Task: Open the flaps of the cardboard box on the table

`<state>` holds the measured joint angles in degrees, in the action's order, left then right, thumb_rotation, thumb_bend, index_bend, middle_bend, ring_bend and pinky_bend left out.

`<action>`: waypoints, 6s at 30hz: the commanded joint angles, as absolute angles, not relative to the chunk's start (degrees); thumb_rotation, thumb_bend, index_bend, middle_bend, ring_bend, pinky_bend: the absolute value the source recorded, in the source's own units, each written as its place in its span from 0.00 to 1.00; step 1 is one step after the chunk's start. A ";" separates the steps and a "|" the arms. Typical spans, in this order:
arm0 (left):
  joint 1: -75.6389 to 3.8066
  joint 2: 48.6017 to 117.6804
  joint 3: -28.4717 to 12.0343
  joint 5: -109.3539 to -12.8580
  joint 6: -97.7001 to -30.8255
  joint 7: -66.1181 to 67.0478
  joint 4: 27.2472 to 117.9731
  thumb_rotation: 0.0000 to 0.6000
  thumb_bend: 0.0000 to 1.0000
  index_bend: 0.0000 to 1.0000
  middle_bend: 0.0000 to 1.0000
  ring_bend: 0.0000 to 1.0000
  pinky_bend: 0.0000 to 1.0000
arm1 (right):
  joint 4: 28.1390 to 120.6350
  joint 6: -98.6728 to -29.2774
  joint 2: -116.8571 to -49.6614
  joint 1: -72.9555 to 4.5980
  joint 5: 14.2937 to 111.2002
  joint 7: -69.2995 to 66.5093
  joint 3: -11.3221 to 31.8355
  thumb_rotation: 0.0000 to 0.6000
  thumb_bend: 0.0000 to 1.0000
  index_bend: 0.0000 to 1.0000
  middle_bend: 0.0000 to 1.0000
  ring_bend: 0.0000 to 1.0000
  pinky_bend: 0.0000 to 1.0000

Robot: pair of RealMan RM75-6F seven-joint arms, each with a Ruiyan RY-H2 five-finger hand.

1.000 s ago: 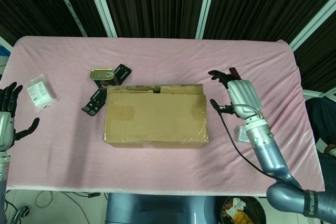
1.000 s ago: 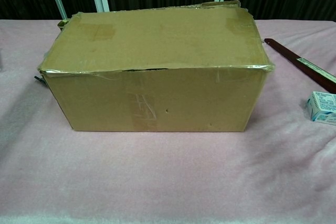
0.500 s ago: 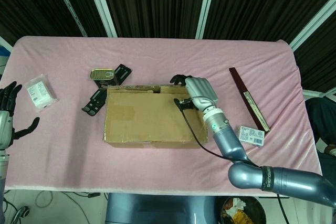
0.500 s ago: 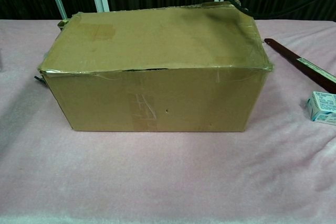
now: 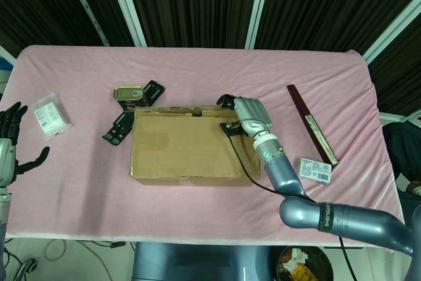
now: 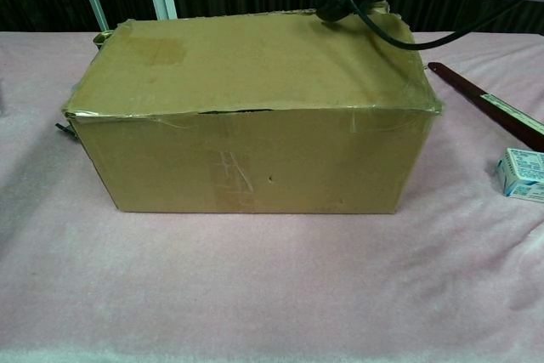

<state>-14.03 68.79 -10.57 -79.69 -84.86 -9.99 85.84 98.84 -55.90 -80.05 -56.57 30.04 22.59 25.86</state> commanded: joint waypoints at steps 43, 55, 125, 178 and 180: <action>-13.80 69.01 -10.96 -79.67 -83.81 -10.40 85.97 1.00 0.25 0.00 0.00 0.00 0.00 | 121.60 -58.03 -69.19 -57.74 24.08 11.32 31.93 0.94 0.13 0.00 0.39 0.49 0.62; -13.80 69.33 -10.83 -80.24 -84.04 -10.07 85.80 1.00 0.25 0.00 0.00 0.00 0.00 | 130.63 -57.37 -62.49 -57.66 24.66 9.89 32.90 0.92 0.13 0.00 0.39 0.49 0.62; -20.29 60.65 -9.92 -85.31 -74.78 2.00 98.33 1.00 0.25 0.00 0.00 0.00 0.00 | 107.21 -88.40 -60.90 -19.17 67.70 15.64 7.41 0.82 0.15 0.00 0.00 0.00 0.24; -75.70 59.71 -7.96 -61.87 -24.92 20.06 100.02 1.00 0.98 0.42 0.59 0.45 0.47 | 90.23 -83.88 -66.44 -12.85 72.02 -2.40 12.24 0.83 0.16 0.00 0.00 0.00 0.24; -75.51 58.11 -8.27 -62.00 -25.39 19.51 101.04 1.00 0.98 0.42 0.59 0.45 0.47 | 90.35 -83.82 -66.46 -12.80 72.14 -2.36 12.29 0.83 0.16 0.00 0.00 0.00 0.24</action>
